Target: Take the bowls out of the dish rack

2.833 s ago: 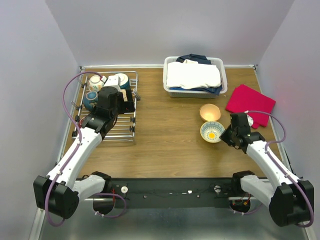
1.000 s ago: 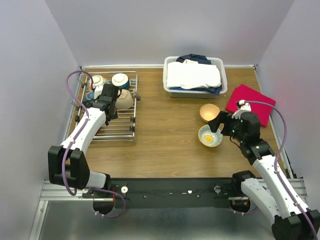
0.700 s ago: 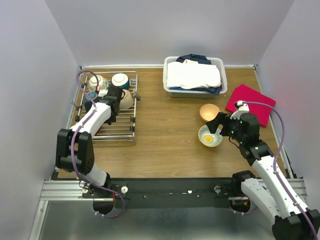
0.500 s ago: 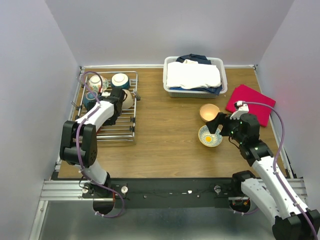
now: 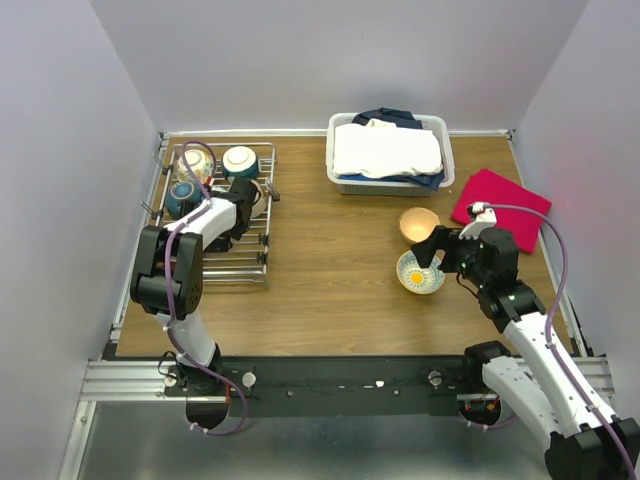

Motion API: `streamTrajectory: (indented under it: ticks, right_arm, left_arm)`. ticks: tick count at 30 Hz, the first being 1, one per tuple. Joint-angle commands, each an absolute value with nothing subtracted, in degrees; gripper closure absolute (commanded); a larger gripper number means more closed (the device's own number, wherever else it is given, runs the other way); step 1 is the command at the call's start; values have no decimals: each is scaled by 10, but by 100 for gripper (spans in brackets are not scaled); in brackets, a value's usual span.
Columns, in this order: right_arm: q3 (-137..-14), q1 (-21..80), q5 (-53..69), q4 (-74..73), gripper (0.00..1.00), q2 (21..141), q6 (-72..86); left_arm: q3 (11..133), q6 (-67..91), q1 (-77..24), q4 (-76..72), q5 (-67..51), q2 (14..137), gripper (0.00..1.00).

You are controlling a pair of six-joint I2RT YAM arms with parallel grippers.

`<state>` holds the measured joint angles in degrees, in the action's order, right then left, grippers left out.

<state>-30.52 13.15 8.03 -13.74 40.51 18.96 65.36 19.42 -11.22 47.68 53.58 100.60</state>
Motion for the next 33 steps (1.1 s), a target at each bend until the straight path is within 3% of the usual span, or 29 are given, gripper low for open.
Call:
streamTrajectory:
  ticks: [1,5,8,12,20,28,33]
  right_arm:
    - [-294,135,87,-120,0,403,183]
    - [-293,135,88,-119,0,401,185]
    - [-293,134,87,-120,0,399,185]
    - [-294,134,86,-122,0,396,184]
    - [-292,135,88,-120,0,391,185]
    - [-291,134,90,-122,0,388,186]
    - [-291,134,91,-121,0,388,186]
  left_arm:
    - [651,199,-112,487,577,1043,1]
    - [654,199,-124,488,594,1056,1]
    - [656,202,-137,490,600,1059,6]
    - [658,207,-147,490,588,1052,22]
    - [665,185,-181,454,523,1017,30]
    - [682,160,-212,417,516,993,28]
    - [692,149,-214,411,523,991,12]
